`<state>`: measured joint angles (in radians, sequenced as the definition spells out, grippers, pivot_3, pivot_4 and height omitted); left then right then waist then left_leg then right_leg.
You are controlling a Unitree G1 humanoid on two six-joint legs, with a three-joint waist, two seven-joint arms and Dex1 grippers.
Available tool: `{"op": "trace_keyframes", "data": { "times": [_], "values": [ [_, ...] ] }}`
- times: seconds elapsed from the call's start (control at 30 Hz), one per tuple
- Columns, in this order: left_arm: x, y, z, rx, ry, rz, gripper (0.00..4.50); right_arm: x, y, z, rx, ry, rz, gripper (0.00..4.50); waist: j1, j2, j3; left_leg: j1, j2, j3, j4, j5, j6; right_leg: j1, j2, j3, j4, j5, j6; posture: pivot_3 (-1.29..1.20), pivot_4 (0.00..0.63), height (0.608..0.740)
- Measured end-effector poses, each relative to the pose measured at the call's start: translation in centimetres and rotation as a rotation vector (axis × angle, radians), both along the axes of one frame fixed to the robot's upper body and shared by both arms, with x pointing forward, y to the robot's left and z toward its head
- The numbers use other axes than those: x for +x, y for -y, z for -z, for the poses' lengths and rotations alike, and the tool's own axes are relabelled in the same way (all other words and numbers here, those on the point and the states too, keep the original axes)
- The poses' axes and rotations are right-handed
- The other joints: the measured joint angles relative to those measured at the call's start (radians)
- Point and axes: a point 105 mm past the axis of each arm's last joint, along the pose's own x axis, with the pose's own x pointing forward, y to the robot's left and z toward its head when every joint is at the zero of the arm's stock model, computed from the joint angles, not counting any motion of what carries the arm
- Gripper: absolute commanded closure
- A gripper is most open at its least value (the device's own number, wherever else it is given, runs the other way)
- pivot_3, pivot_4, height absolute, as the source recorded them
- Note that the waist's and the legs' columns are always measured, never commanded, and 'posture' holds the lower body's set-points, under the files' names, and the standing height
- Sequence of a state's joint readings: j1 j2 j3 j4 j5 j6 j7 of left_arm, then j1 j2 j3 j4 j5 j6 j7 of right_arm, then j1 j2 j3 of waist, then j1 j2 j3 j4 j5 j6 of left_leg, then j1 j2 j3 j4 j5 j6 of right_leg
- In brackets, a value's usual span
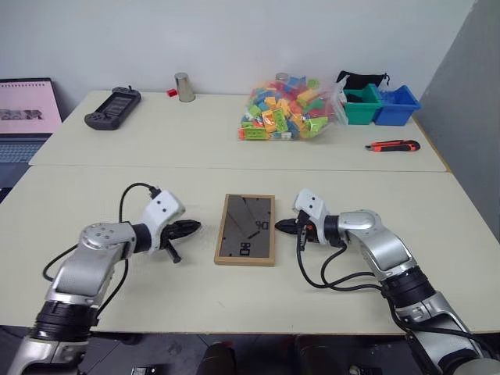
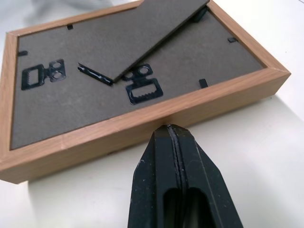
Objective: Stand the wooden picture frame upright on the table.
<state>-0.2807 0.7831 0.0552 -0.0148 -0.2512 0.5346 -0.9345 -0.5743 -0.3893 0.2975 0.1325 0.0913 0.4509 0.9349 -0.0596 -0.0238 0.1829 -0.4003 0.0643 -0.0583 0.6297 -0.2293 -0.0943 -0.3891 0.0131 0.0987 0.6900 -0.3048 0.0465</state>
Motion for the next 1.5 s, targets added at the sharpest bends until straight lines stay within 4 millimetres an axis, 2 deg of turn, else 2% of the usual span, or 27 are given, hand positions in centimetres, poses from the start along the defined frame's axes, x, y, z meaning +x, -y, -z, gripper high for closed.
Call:
{"op": "trace_keyframes", "data": {
  "times": [0.07, 0.17, 0.3, 0.4, 0.53, 0.8, 1.13, 1.33, 1.5],
  "values": [
    [-0.4, -0.4, -0.2, -0.065, -0.055, -0.019, 4.47, 0.3, 0.7, -0.1, -0.019, 0.009, 0.007, 4.50, 0.000, 0.000, 0.000, 0.000, 0.000, 0.000, 0.000, 0.000, 0.000, 0.000, 0.000, 0.000, 0.000, 0.000, 0.000, 0.00, 0.150, 0.740],
    [-0.8, -0.3, -0.7, -0.199, -0.148, -0.036, 4.01, 0.9, 1.6, -0.3, -0.043, 0.025, 0.014, 4.50, 0.000, 0.000, 0.000, 0.000, 0.000, 0.000, 0.000, 0.000, 0.000, 0.000, 0.000, 0.000, 0.000, 0.000, 0.000, 0.00, 0.150, 0.740],
    [-1.2, 0.7, -1.9, -0.387, -0.290, -0.027, 3.08, 1.4, 2.0, -0.4, -0.058, 0.041, 0.015, 4.50, -0.001, 0.000, 0.000, 0.000, 0.000, 0.000, 0.000, 0.000, 0.000, 0.000, 0.000, -0.001, 0.000, 0.000, 0.000, 0.00, 0.150, 0.740],
    [-1.7, 1.6, -1.8, -0.518, -0.471, -0.035, 2.44, 1.8, 2.2, -0.4, -0.071, 0.047, 0.023, 4.50, -0.001, 0.000, 0.000, 0.000, 0.000, -0.001, 0.000, 0.000, 0.000, 0.000, 0.000, -0.001, 0.001, 0.000, 0.000, 0.00, 0.150, 0.740],
    [-1.7, 2.0, -2.0, -0.596, -0.614, -0.065, 1.71, 1.9, 1.8, -0.4, -0.063, 0.057, 0.014, 4.50, -0.003, 0.000, 0.000, 0.000, 0.000, -0.002, 0.000, 0.000, 0.000, 0.000, 0.000, -0.002, 0.001, 0.000, 0.000, 0.00, 0.150, 0.740],
    [-0.9, 2.5, -1.1, -0.630, -0.703, -0.102, 0.07, 2.0, 1.3, -0.3, -0.052, 0.065, 0.021, 4.50, -0.002, 0.000, 0.000, 0.000, 0.000, -0.002, 0.000, 0.000, 0.000, 0.000, 0.000, -0.002, 0.002, 0.000, 0.000, 0.00, 0.150, 0.740],
    [-0.7, 3.3, -0.5, -0.606, -0.795, -0.109, 0.02, 1.8, 0.4, -0.2, -0.037, 0.066, 0.011, 4.50, -0.001, 0.000, 0.000, 0.001, 0.000, -0.002, 0.000, 0.000, 0.000, 0.000, 0.000, -0.001, 0.003, 0.000, 0.000, 0.00, 0.150, 0.740],
    [-0.7, 4.3, -0.2, -0.612, -0.832, -0.088, 0.02, 1.6, -1.0, 0.1, -0.033, 0.068, -0.008, 4.50, 0.000, 0.000, 0.000, 0.001, -0.001, -0.002, 0.000, 0.000, 0.000, 0.000, 0.000, -0.001, 0.003, 0.000, 0.000, 0.00, 0.150, 0.740],
    [-0.2, 4.9, 0.1, -0.615, -0.819, -0.077, 0.02, 1.5, -2.7, -0.6, -0.004, 0.078, -0.038, 4.50, 0.004, 0.000, 0.000, 0.001, -0.001, -0.002, 0.001, 0.000, 0.000, 0.001, 0.000, -0.002, 0.004, 0.000, 0.000, 0.00, 0.150, 0.740]
  ]
}}
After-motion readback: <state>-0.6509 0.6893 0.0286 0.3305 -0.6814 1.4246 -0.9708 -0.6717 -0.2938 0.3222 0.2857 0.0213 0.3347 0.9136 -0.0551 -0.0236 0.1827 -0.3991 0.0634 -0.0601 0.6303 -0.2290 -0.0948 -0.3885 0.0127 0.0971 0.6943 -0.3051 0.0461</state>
